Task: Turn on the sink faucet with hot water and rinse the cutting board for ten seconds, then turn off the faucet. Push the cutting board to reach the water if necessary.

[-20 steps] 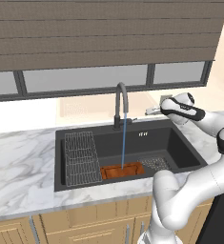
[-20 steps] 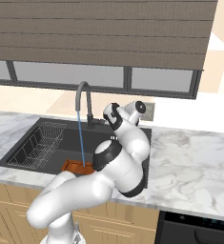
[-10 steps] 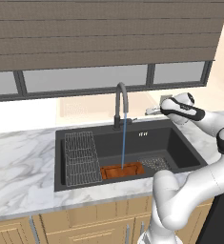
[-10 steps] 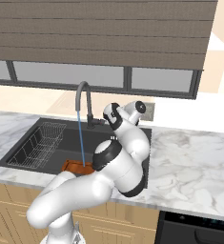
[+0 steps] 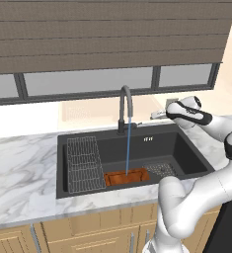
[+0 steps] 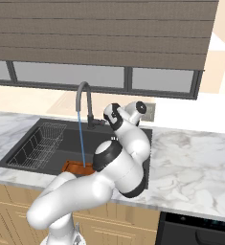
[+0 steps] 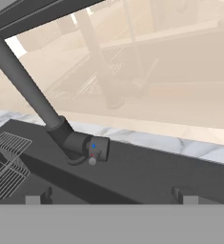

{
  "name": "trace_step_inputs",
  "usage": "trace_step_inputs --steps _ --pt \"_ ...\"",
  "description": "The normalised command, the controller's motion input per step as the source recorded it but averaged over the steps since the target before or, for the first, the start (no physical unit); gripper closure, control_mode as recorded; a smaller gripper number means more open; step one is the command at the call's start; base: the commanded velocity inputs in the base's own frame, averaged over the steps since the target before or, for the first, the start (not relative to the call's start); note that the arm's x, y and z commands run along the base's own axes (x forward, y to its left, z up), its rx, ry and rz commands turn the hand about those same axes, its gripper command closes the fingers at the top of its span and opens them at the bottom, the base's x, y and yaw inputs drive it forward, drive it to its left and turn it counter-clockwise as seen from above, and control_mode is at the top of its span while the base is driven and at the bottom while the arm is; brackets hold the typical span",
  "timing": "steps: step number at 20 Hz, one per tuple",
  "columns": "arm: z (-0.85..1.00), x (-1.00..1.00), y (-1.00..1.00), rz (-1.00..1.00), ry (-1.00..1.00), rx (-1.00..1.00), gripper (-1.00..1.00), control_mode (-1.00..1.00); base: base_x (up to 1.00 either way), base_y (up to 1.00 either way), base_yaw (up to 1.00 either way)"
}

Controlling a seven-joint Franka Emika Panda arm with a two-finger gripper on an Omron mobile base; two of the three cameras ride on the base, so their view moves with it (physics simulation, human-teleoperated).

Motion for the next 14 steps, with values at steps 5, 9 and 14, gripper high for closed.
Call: trace_step_inputs --steps 5,9,14 --pt "0.00 0.00 0.00 0.00 0.00 0.00 -1.00 -1.00 0.00 0.00 0.00" --pt "0.00 0.00 0.00 0.00 0.00 0.00 -1.00 -1.00 0.00 0.00 0.00" --pt "0.00 0.00 0.00 0.00 0.00 0.00 -1.00 -1.00 0.00 0.00 0.00"
